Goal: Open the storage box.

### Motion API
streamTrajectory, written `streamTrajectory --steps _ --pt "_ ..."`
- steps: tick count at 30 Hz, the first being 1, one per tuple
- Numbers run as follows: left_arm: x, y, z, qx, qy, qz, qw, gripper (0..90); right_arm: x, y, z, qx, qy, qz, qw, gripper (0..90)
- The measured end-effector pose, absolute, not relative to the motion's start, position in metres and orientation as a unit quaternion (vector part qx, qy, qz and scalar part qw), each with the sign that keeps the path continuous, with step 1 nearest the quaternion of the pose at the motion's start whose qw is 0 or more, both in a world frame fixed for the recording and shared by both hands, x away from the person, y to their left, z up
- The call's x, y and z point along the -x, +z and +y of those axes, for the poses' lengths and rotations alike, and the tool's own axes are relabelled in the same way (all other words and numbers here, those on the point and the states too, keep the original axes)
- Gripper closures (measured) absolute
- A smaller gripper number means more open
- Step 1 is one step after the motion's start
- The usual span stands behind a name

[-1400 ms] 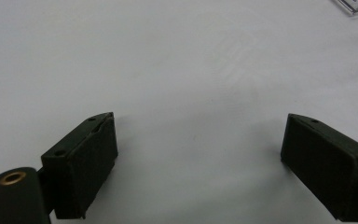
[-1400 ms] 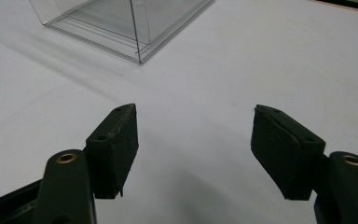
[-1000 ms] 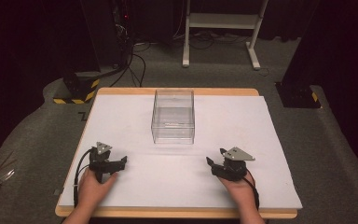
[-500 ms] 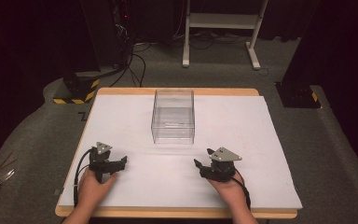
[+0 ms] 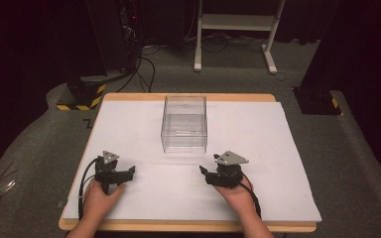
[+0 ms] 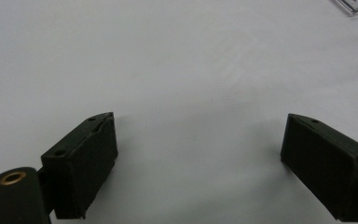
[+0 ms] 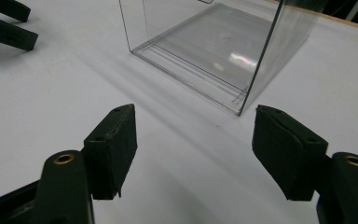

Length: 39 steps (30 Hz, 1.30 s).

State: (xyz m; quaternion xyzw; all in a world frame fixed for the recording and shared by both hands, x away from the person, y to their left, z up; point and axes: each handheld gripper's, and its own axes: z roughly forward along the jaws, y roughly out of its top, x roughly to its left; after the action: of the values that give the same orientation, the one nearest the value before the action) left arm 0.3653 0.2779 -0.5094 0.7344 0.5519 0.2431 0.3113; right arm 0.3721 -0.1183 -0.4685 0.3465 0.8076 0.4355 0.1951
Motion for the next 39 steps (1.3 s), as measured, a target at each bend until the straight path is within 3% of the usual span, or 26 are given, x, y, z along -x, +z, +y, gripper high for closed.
streamTrajectory --steps 5,13,39 --pt "-0.365 -0.509 0.278 -0.734 0.243 0.552 0.311 11.0 -0.376 -0.466 -0.111 -0.352 0.436 0.803 0.203 24.7" --pt "-0.365 -0.509 0.278 -0.734 0.243 0.552 0.311 11.0 -0.383 -0.461 -0.099 -0.344 0.446 0.801 0.202 25.0" --pt "-0.365 -0.509 0.278 -0.734 0.243 0.552 0.311 11.1 -0.416 -0.455 -0.062 -0.347 0.474 0.786 0.194 38.1"
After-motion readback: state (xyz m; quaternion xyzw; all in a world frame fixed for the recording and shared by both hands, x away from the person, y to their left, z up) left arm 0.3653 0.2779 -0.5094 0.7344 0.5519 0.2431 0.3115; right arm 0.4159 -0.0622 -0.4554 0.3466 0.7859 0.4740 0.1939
